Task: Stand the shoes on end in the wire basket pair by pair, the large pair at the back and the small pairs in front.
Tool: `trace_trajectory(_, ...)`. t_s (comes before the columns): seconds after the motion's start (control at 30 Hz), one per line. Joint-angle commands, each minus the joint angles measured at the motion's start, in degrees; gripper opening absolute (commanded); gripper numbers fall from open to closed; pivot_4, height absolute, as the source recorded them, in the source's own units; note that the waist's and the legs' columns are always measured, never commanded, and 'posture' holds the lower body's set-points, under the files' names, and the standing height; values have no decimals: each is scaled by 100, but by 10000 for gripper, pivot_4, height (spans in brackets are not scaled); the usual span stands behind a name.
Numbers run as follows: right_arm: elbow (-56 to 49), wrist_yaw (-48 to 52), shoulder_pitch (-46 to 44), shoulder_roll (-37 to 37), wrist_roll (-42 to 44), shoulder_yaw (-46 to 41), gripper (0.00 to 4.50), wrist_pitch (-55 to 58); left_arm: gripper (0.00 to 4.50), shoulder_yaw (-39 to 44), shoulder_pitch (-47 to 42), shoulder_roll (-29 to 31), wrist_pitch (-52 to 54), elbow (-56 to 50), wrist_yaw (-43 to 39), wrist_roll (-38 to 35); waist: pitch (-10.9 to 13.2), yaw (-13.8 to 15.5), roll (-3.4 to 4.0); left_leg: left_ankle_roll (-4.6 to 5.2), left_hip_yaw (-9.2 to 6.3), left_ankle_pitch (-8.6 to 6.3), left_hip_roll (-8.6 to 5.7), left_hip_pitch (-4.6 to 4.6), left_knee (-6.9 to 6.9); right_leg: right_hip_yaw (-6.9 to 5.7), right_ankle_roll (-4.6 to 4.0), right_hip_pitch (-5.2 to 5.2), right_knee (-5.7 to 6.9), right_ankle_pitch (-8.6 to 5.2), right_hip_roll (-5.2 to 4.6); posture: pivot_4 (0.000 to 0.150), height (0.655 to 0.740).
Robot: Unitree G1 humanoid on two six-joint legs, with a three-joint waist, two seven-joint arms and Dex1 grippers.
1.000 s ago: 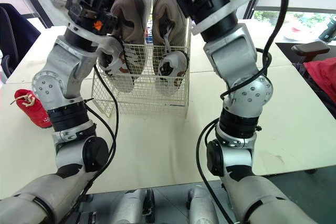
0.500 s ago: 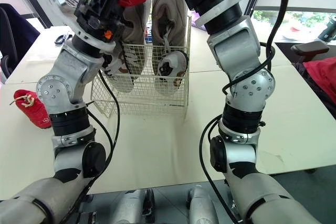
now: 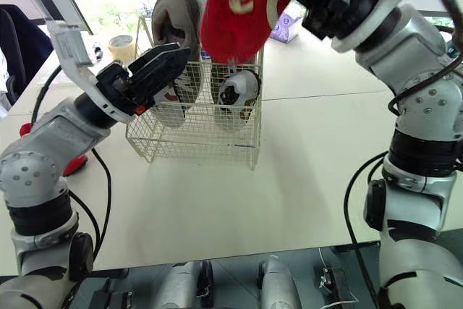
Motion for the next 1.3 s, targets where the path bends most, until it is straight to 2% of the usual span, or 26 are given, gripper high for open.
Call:
trace_trajectory(0.03,-60,821,189,-174,-435,273,13707,-77,41966,245,855,252,-86,-837,604,-432,0,-22,0,0,2,0,0,4,-5,2,0,1,-3,0,-1,1500,6938)
trace_trajectory(0.2,-6,1293,414,-1,-865,568,13707,-201,41966,252,2268,883,-26,-1433,328,-390,1,37,0,-6,3,4,1,5,-6,1,-1,-2,1,0,0,1500,6938)
trace_trajectory(0.37,119,1533,584,257,-1415,806,13707,-546,41966,249,2909,1297,-151,-1554,-19,-237,1,121,0,-4,1,-1,-1,4,-2,-4,-4,3,-6,0,-2,1500,6938)
trace_trajectory(0.53,241,1846,892,388,-2279,1282,13707,-1175,41966,97,2978,1465,-225,-1547,-181,-163,1,153,0,-5,2,-1,-1,3,-2,-4,-5,2,-7,1,-2,1500,6938)
trace_trajectory(0.87,645,2003,1459,738,-2824,1339,13707,-1563,41966,53,2766,1755,-274,-1262,-387,-210,1,151,1,-15,2,5,-1,4,-3,-5,-5,2,-7,1,-1,1500,6938)
trace_trajectory(0.97,674,2004,1573,783,-2878,1269,23352,-1592,42693,30,2690,1786,-240,-1162,-458,-252,1,145,1,-15,3,5,-1,3,-3,-5,-4,2,-7,1,-1,1500,6938)
trace_trajectory(1.1,617,1879,1643,763,-2937,1142,42577,-1588,42693,77,2677,1906,-170,-1050,-599,-317,1,140,1,-14,2,5,0,5,-4,-5,-5,2,-7,0,0,1500,6938)
trace_trajectory(1.13,582,1801,1647,744,-2949,1095,44546,-1554,42693,103,2677,1950,-146,-1014,-629,-364,1,140,1,-13,2,4,0,6,-4,-5,-5,2,-7,1,0,1500,6938)
trace_trajectory(1.3,-228,1659,1828,383,-2429,777,44546,-748,42693,165,2845,2652,313,-874,-673,-269,2,156,1,-10,-2,2,0,2,-4,-5,-6,0,-7,1,0,1500,6938)
